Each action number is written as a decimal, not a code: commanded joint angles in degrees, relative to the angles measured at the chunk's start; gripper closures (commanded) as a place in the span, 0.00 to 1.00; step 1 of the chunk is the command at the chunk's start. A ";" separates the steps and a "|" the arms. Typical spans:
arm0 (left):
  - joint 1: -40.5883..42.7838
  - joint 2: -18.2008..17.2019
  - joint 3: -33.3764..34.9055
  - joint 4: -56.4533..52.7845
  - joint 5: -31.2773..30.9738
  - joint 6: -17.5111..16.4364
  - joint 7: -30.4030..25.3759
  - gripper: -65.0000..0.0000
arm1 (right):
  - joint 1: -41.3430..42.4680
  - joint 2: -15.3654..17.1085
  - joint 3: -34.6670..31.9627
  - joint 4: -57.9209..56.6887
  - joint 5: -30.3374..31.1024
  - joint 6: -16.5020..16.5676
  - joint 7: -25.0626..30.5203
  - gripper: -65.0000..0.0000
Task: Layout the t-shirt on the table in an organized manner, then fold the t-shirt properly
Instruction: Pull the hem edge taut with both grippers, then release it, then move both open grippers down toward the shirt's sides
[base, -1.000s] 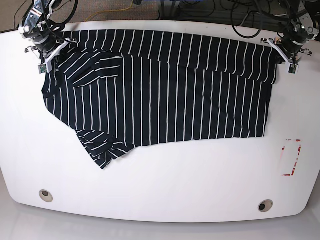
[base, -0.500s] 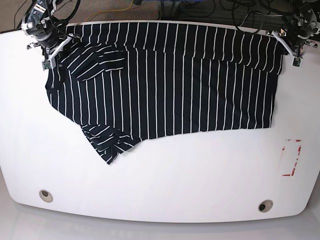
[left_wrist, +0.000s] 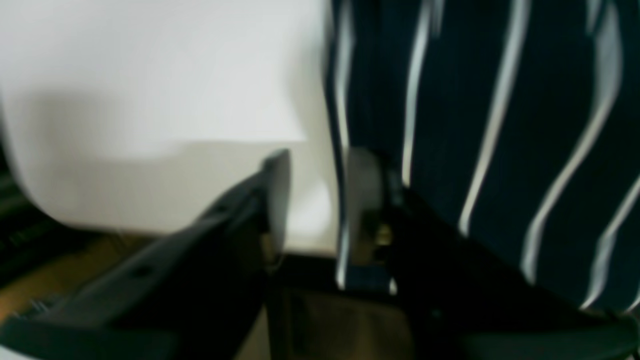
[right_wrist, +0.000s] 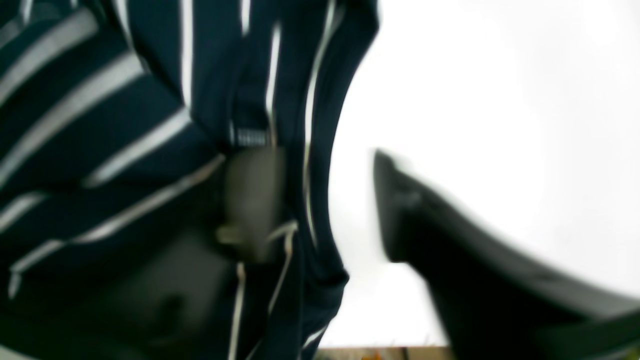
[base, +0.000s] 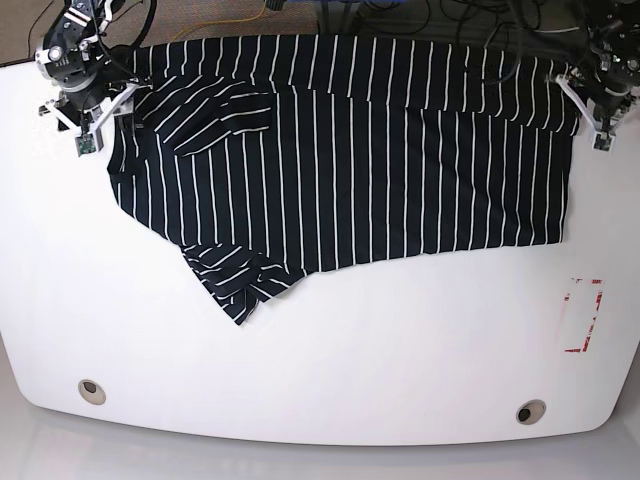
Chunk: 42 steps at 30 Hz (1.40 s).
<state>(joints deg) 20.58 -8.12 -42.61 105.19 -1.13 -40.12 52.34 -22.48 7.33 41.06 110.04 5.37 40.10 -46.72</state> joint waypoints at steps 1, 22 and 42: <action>-0.75 -0.80 -0.60 2.11 -0.15 0.12 -0.25 0.55 | 0.37 0.80 0.48 2.01 0.66 -0.10 0.87 0.30; -14.47 -2.12 3.01 3.60 0.29 0.12 -0.16 0.41 | 26.04 1.15 -0.66 -10.65 -4.00 -0.10 -5.10 0.21; -32.05 -1.77 13.20 -6.07 5.57 0.12 -0.16 0.41 | 48.19 1.15 -5.76 -44.76 -14.46 -0.10 6.06 0.21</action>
<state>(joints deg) -9.76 -8.91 -29.10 98.85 4.21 -40.53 53.10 23.38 7.64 35.31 66.06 -9.80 39.90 -42.35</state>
